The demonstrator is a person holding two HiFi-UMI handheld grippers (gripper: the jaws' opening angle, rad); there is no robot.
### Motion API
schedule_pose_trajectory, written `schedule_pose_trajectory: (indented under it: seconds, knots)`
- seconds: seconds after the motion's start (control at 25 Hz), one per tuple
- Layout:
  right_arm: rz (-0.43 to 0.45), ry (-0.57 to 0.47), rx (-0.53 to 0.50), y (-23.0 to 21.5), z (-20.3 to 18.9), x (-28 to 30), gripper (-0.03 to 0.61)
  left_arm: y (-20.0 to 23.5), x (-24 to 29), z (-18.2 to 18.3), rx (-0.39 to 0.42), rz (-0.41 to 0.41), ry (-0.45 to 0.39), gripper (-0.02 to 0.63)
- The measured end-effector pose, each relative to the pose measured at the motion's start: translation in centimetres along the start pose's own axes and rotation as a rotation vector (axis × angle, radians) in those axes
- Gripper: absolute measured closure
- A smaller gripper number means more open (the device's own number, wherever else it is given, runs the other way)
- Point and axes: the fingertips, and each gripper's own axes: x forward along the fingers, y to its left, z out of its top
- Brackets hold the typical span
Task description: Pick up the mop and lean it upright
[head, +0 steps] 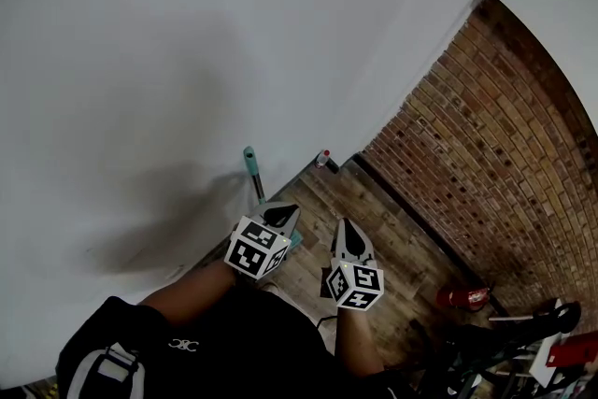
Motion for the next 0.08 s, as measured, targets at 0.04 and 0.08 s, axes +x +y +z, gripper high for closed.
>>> schedule_pose_trajectory:
  seconds: [0.04,0.08]
  knots:
    - [0.004,0.0,-0.002,0.0,0.0,0.12,0.565,0.09,0.1,0.02,-0.002,0.003,0.0,0.618]
    - [0.009,0.0,-0.004,0.0,0.01,0.24,0.565,0.19,0.19,0.05,-0.003,0.005,-0.001,0.618]
